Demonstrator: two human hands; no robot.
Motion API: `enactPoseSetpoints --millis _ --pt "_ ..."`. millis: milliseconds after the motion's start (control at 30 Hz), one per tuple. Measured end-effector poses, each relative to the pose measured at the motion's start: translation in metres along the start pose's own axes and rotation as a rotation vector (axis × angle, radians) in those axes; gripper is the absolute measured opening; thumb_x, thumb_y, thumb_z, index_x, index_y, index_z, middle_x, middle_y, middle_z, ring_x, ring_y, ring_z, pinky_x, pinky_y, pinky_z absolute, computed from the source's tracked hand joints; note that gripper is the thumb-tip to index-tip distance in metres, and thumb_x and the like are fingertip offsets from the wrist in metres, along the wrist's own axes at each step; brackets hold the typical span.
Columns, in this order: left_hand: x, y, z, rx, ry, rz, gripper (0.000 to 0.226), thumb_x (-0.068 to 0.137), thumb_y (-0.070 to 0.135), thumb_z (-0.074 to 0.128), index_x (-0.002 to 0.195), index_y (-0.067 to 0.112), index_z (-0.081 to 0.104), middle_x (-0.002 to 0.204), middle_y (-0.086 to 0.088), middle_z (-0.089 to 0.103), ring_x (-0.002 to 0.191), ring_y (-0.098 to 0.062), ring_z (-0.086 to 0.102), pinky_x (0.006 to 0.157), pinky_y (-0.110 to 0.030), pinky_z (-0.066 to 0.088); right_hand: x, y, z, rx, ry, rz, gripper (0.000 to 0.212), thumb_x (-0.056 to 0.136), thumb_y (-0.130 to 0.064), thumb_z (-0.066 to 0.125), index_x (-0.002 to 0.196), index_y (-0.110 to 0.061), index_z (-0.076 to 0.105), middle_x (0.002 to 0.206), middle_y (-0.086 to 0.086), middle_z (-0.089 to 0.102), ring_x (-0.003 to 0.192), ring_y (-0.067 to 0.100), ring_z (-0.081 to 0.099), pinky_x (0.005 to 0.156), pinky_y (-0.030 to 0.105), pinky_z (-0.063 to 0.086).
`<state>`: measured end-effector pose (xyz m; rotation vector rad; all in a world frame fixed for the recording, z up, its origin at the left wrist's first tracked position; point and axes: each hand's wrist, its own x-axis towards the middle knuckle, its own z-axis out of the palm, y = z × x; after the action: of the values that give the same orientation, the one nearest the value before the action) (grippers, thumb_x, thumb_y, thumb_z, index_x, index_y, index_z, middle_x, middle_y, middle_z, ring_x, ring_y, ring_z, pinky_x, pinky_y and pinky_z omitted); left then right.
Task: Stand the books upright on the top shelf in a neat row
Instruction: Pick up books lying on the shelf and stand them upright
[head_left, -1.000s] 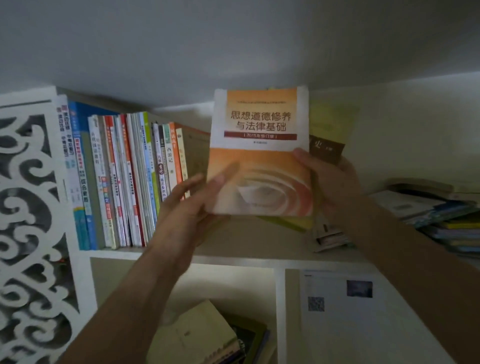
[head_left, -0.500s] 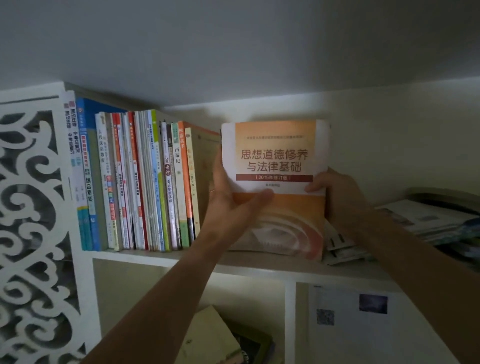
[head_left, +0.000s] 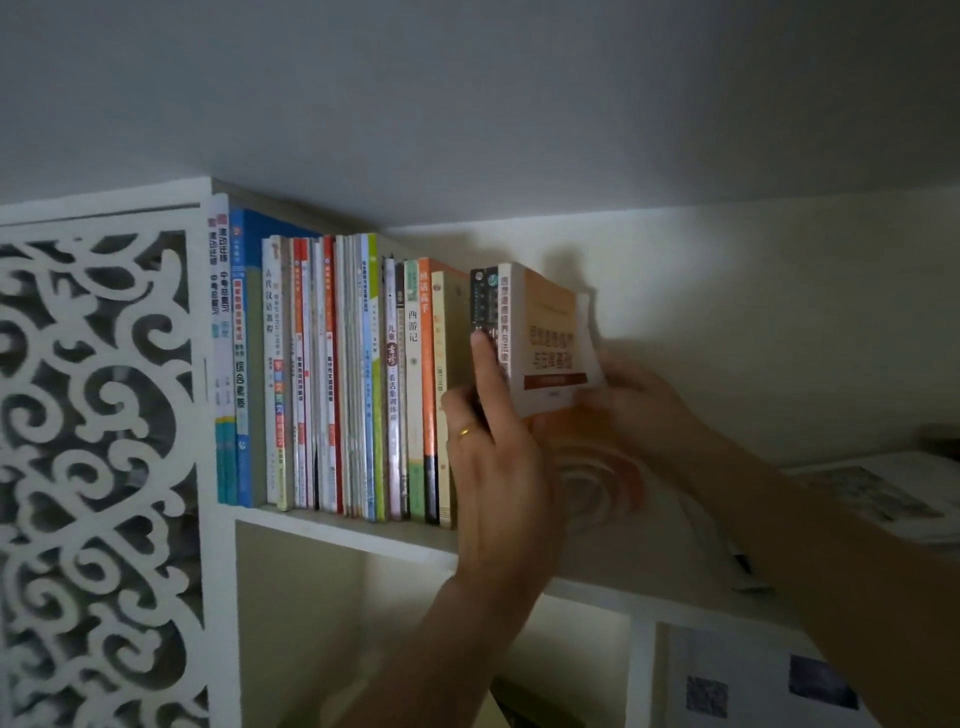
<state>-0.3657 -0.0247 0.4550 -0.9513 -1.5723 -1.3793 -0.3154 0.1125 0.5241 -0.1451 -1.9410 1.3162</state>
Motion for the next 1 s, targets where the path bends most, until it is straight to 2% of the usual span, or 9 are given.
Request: enactPoseSetpoints --millis 133,267,400,533,600,667,767,833,1000 --pt "0.006 -0.009 0.008 0.19 -0.029 -0.055 0.099 0.098 0.023 0.066 0.165 0.024 -0.007 0.153 -0.024 0.028 0.134 -0.039 0.046 0.11 -0.058 0.048 0.022 0.009 0.035 0.044 0.029 -0.036 0.029 0.096 -0.006 0.065 0.118 -0.023 0.072 0.11 0.0 0.078 0.1 0.021 0.075 0.079 0.035 0.061" --pt "0.014 -0.015 0.007 0.34 0.058 0.111 0.074 0.102 0.024 0.059 0.163 0.006 0.021 0.153 -0.025 0.029 0.139 -0.04 0.037 0.115 -0.057 0.04 0.032 0.02 0.067 0.099 0.079 -0.086 0.024 0.104 -0.033 0.057 0.124 -0.024 0.066 0.116 0.005 0.074 0.105 0.024 0.073 0.085 0.039 0.06" --pt "0.03 -0.031 0.001 0.343 0.024 0.303 0.07 0.105 0.028 0.051 0.163 0.004 0.019 0.173 -0.015 0.011 0.161 -0.026 0.005 0.13 -0.048 0.017 0.04 0.041 0.075 -0.254 0.431 -0.012 0.024 0.088 -0.051 0.055 0.099 -0.03 0.06 0.113 0.004 0.058 0.099 0.024 0.06 0.087 0.042 0.049" --pt "0.034 -0.038 0.008 0.284 -0.008 0.281 0.076 0.104 0.037 0.05 0.164 0.004 0.016 0.174 -0.011 0.007 0.161 -0.022 0.001 0.13 -0.049 0.016 0.044 0.053 0.079 -0.494 0.253 -0.108 0.037 0.097 -0.043 0.034 0.119 -0.03 0.06 0.118 0.005 0.063 0.11 0.032 0.057 0.082 0.03 0.034" --pt "0.038 -0.04 0.009 0.316 -0.024 0.272 0.08 0.105 0.041 0.051 0.164 0.004 0.012 0.174 -0.011 0.003 0.161 -0.023 -0.002 0.129 -0.05 0.015 0.045 0.048 0.078 -0.439 0.246 -0.16 0.052 0.093 -0.043 0.036 0.135 -0.019 0.055 0.128 0.013 0.057 0.116 0.034 0.055 0.083 0.026 0.04" --pt "0.039 -0.04 0.007 0.337 -0.079 0.28 0.083 0.105 0.045 0.049 0.164 0.005 0.006 0.174 -0.011 -0.003 0.161 -0.023 -0.007 0.13 -0.049 0.012 0.045 0.051 0.072 -0.429 0.246 -0.149 0.043 0.1 -0.041 0.043 0.135 -0.02 0.056 0.128 0.013 0.06 0.116 0.036 0.059 0.081 0.024 0.049" --pt "0.04 -0.044 -0.005 0.313 -0.15 0.348 0.078 0.107 0.042 0.045 0.165 0.005 0.006 0.174 -0.011 -0.004 0.161 -0.023 -0.008 0.13 -0.049 0.01 0.034 0.045 0.061 -0.39 0.116 -0.122 0.022 0.103 -0.035 0.049 0.113 -0.029 0.068 0.106 -0.005 0.074 0.105 0.025 0.069 0.092 0.039 0.055" --pt "0.034 -0.056 -0.016 0.4 -0.149 0.37 0.073 0.109 0.042 0.04 0.165 0.008 0.009 0.174 -0.012 -0.003 0.161 -0.024 -0.006 0.13 -0.049 0.01 0.006 0.031 0.059 -0.388 0.09 -0.08 0.014 0.103 -0.034 0.054 0.115 -0.032 0.06 0.106 -0.011 0.068 0.101 0.022 0.067 0.089 0.038 0.054" --pt "0.023 -0.076 -0.031 0.583 -0.186 0.297 0.077 0.109 0.057 0.027 0.166 0.012 0.001 0.173 -0.013 -0.01 0.16 -0.029 -0.01 0.129 -0.052 0.012 -0.033 0.027 0.057 -0.382 -0.143 -0.168 0.038 0.1 -0.03 0.056 0.136 -0.042 0.05 0.127 -0.008 0.066 0.111 0.019 0.066 0.094 0.045 0.054"
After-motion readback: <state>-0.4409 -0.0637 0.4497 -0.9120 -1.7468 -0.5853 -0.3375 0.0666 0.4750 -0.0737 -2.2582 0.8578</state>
